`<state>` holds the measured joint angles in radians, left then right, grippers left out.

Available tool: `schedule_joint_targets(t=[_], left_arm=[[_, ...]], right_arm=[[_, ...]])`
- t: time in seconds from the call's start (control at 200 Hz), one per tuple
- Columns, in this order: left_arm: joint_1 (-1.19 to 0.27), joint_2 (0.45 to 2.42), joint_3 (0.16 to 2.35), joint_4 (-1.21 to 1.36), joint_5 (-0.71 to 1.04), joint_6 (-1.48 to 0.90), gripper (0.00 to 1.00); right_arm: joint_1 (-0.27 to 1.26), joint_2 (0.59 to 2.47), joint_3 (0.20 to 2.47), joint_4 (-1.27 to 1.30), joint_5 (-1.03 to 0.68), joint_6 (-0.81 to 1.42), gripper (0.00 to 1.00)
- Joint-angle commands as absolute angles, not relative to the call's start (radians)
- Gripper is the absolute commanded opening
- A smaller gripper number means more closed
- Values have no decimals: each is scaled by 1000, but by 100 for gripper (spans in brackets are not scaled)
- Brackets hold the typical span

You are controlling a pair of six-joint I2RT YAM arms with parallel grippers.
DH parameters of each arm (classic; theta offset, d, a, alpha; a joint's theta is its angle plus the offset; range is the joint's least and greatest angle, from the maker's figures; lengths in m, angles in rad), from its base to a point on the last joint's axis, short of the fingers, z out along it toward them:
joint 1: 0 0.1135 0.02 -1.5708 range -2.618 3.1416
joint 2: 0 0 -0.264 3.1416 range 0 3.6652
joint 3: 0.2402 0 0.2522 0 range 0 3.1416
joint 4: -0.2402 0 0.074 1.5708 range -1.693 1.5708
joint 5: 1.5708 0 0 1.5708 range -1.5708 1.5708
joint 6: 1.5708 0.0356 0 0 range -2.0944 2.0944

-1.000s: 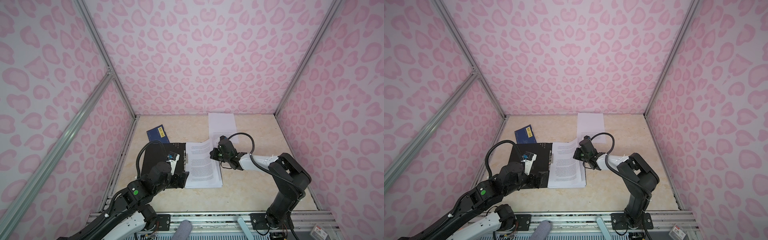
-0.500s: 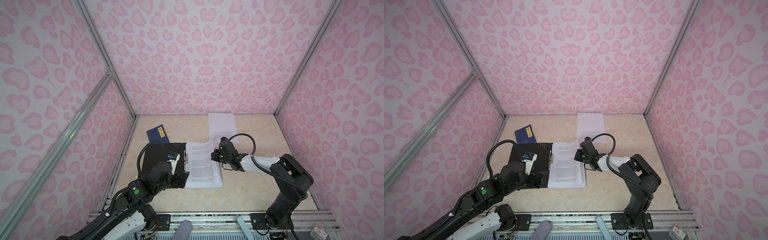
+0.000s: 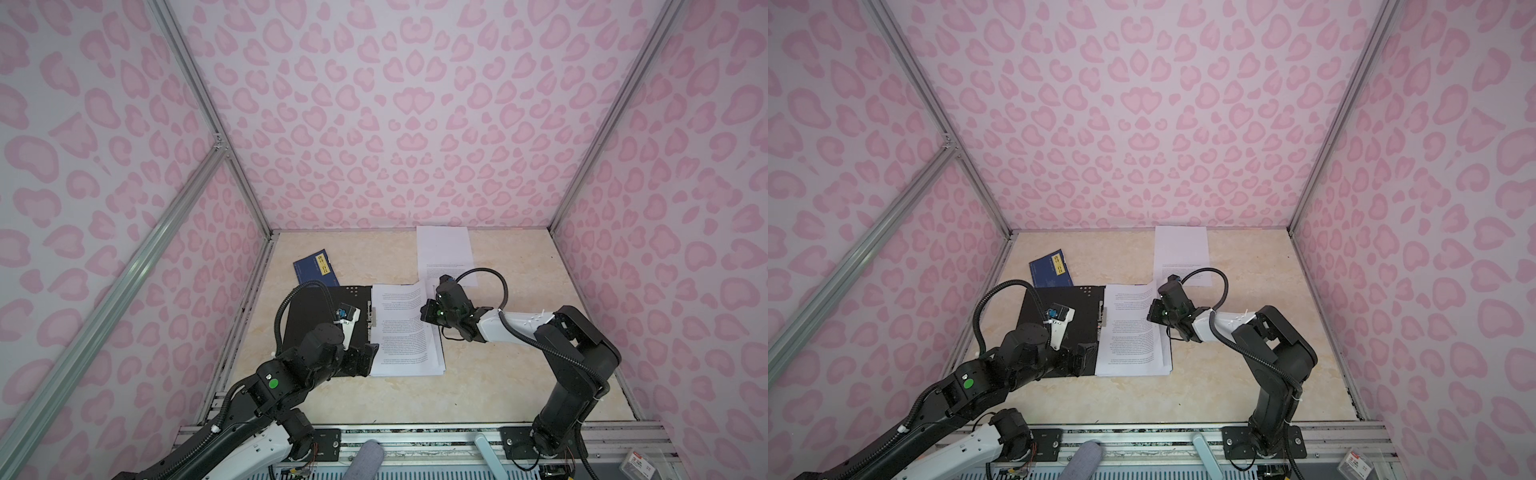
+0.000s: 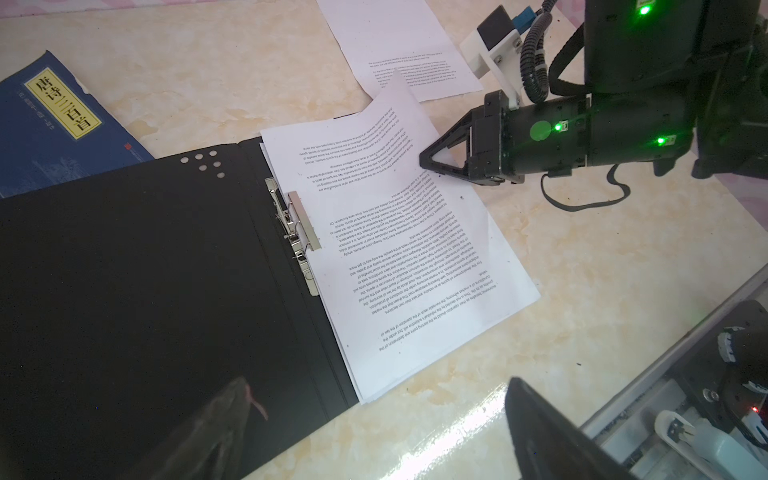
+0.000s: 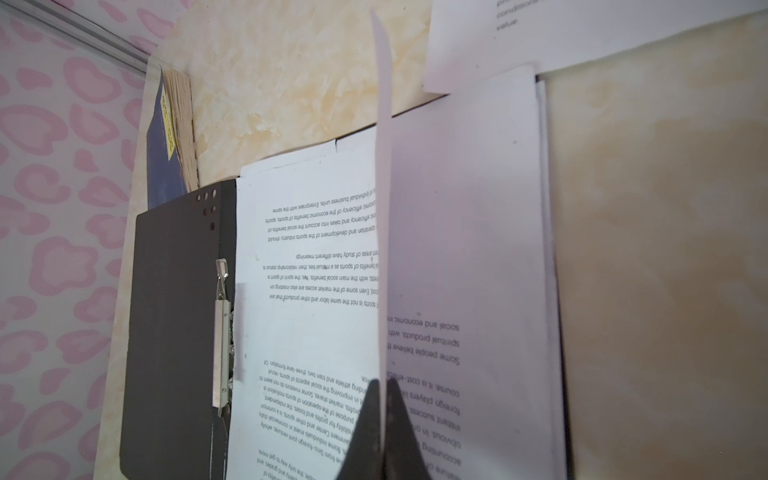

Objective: Put the files into the folder
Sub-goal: 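Press the folder clip with left gripper while right gripper lowers sheet onto stack, then release the sheet and move right gripper to last loose sheet while left lifts off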

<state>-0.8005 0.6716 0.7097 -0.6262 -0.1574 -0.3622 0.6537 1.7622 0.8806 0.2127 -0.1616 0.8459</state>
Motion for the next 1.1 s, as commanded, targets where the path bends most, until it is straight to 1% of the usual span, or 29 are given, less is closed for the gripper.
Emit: schedule_joint_targets(t=[0.0,0.03,0.08,0.22,0.39,0.615,0.74,0.86,0.975,1.095], left_arm=[[-800,675,711,-622,-157,-352,97],[-799,675,711,-622,-157,-351,97],[-799,675,712,-622,-157,-351,97],[-799,675,710,-622,-156,-350,97],[-800,675,710,-623,-160,-351,97],[-800,683,710,-624,-161,-352,97],[-799,688,710,-624,-166,-351,97],[-801,695,712,-626,-167,-348,97],[-800,696,712,-627,-175,-350,97],[-799,701,711,-626,-185,-348,97]], right_arm=[[657,1770,884,224,-160,851,0],[658,1771,885,223,-158,851,0],[660,1769,883,221,-154,854,6],[660,1753,864,236,-140,856,29],[670,1731,843,235,-119,856,51],[680,1665,825,117,-25,848,71],[683,1634,829,58,-9,798,78],[678,1616,855,-45,38,739,79],[619,1629,940,-150,43,670,80],[534,1704,1071,-242,4,599,82]])
